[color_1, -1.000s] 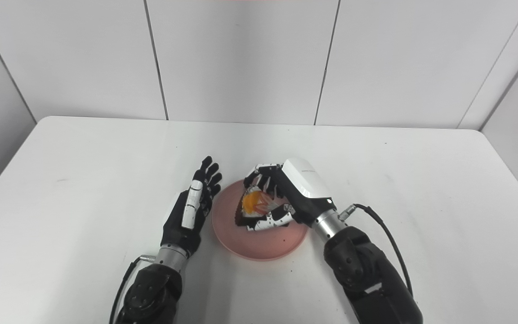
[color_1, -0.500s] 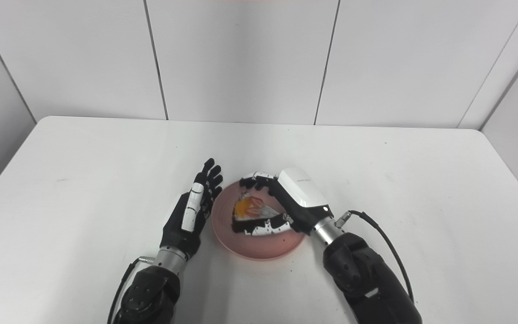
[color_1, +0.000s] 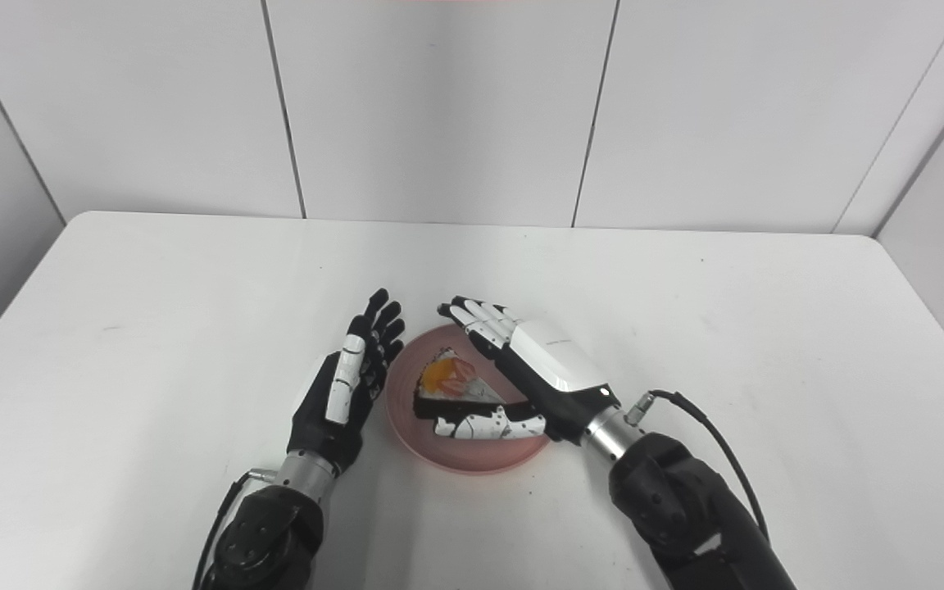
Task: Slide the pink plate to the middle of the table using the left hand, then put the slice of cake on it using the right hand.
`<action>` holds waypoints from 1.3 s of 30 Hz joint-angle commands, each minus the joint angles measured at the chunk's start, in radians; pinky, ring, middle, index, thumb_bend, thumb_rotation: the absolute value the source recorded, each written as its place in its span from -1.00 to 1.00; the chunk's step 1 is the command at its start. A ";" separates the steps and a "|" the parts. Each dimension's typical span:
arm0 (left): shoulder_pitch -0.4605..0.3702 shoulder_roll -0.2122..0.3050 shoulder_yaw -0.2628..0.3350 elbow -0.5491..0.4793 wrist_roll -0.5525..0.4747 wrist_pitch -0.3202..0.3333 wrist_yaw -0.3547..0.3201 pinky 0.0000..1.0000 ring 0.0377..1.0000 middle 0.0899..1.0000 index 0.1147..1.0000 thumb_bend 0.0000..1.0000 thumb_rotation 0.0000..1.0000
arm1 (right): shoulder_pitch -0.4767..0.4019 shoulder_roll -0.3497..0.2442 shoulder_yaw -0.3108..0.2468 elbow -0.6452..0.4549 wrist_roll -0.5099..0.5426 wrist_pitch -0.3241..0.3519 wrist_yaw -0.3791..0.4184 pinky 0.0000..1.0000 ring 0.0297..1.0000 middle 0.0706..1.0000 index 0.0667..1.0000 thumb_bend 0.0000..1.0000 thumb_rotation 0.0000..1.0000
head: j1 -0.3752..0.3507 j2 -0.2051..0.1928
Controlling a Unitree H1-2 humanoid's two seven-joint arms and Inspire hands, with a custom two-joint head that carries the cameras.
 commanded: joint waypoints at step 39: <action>0.024 0.068 0.002 0.087 0.008 -0.141 -0.039 1.00 1.00 1.00 1.00 0.29 1.00 | 0.173 0.311 -0.326 0.065 0.691 0.035 -0.164 1.00 1.00 1.00 1.00 0.35 1.00 | 0.020 -0.029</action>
